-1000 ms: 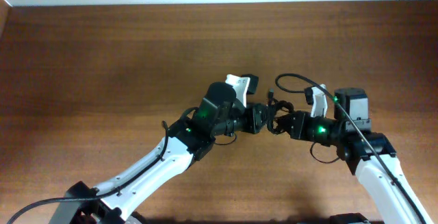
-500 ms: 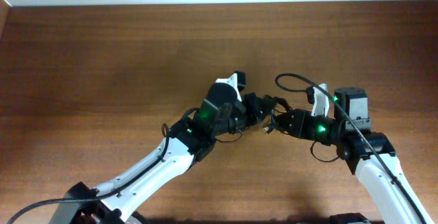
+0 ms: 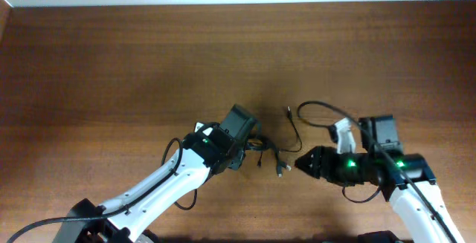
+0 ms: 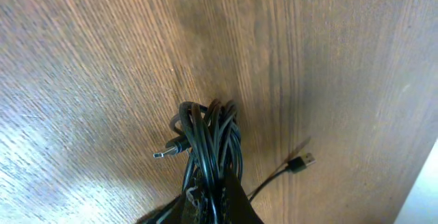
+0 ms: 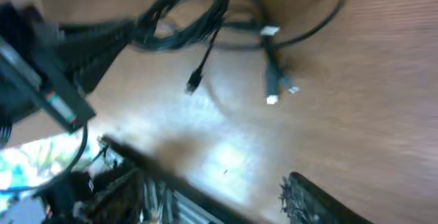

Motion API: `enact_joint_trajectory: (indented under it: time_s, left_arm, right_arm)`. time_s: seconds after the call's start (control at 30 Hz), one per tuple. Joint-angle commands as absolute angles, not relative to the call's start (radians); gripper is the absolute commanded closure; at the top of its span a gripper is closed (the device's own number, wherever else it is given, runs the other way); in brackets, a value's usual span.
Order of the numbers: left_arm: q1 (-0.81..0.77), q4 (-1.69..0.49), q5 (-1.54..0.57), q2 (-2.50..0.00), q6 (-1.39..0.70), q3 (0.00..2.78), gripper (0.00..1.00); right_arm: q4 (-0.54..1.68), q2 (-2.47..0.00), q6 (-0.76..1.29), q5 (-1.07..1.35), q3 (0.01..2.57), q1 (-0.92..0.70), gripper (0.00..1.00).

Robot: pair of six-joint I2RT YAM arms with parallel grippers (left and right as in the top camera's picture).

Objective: Untangle cables

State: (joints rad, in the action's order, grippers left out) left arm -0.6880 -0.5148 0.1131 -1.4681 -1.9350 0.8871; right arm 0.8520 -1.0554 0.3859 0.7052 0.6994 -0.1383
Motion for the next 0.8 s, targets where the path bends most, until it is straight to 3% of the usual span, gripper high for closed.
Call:
enact_joint_trajectory:
  time_s: [0.0,0.13,0.3,0.37,0.43,0.47,0.7,0.73,0.77]
  left_arm:
    - [-0.686,-0.509,0.112,-1.46,-1.953,0.884,1.0]
    - [-0.686,-0.508,0.112,-1.46,-1.953,0.884,1.0]
    - [-0.686,-0.507,0.103,-1.46,-1.953,0.884,1.0]
    - [-0.686,-0.509,0.096,-1.46,-1.953,0.884,1.0]
    - [-0.686,-0.509,0.09,-1.46,-1.953,0.884,1.0]
    - [-0.686,-0.509,0.094,-1.46,-1.953,0.884,1.0]
    - [-0.453,-0.506,0.025,-1.46,-1.953,0.884,1.0]
    - [-0.411,-0.506,-0.009,-1.46,-1.953,0.884,0.94]
    - [-0.408,-0.507,-0.012,-1.46,-1.953,0.884,0.42]
  right_arm:
    - [0.765,-1.1,0.443,0.833,0.63,-0.218,0.34]
    - [0.337,-1.217,0.616,0.864,0.505,-0.355,0.34]
    - [0.149,-1.406,0.851,0.559,0.505,-0.527,0.35]
    - [0.037,-1.481,0.877,0.514,0.505,-0.543,0.43]
    - [-0.039,-1.493,0.88,0.484,0.505,-0.543,0.73]
    - [-0.034,-1.493,0.88,0.474,0.505,-0.543,0.96]
    - [0.31,-1.214,0.793,0.46,0.505,-0.543,0.96]
    - [0.398,-1.134,0.788,0.464,0.505,-0.543,0.96]
    - [0.446,-1.093,0.754,0.495,0.505,-0.543,0.96]
